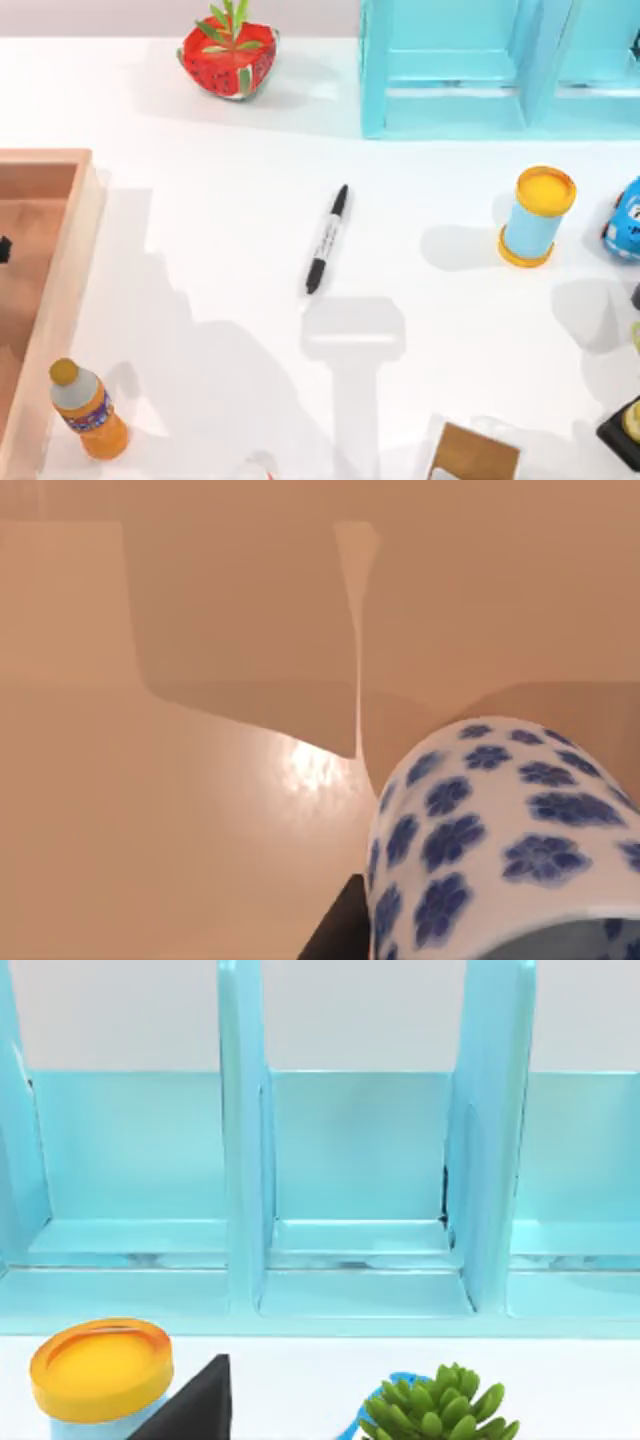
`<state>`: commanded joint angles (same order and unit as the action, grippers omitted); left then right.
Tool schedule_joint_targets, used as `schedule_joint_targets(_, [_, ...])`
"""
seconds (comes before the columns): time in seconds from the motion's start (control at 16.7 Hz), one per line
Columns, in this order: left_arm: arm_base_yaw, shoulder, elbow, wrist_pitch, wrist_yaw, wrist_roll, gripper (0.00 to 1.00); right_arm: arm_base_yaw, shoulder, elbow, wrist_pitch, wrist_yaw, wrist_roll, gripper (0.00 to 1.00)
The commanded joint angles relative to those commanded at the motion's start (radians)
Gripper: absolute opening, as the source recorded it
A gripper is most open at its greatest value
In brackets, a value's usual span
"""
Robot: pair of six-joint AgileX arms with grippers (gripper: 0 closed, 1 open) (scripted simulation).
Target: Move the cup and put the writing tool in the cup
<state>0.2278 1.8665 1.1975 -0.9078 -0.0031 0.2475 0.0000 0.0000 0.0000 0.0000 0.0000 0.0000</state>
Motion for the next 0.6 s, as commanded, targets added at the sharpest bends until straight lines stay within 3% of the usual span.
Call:
schedule_joint_targets(0.3, [0.0,0.0,0.0,0.0,0.0,0.0,0.02,0.0,0.0,0.0,0.0,0.0,0.0,1.0])
schedule_joint_targets(0.6, [0.0,0.0,0.0,0.0,0.0,0.0,0.0,0.0,0.0,0.0,0.0,0.0,0.0,1.0])
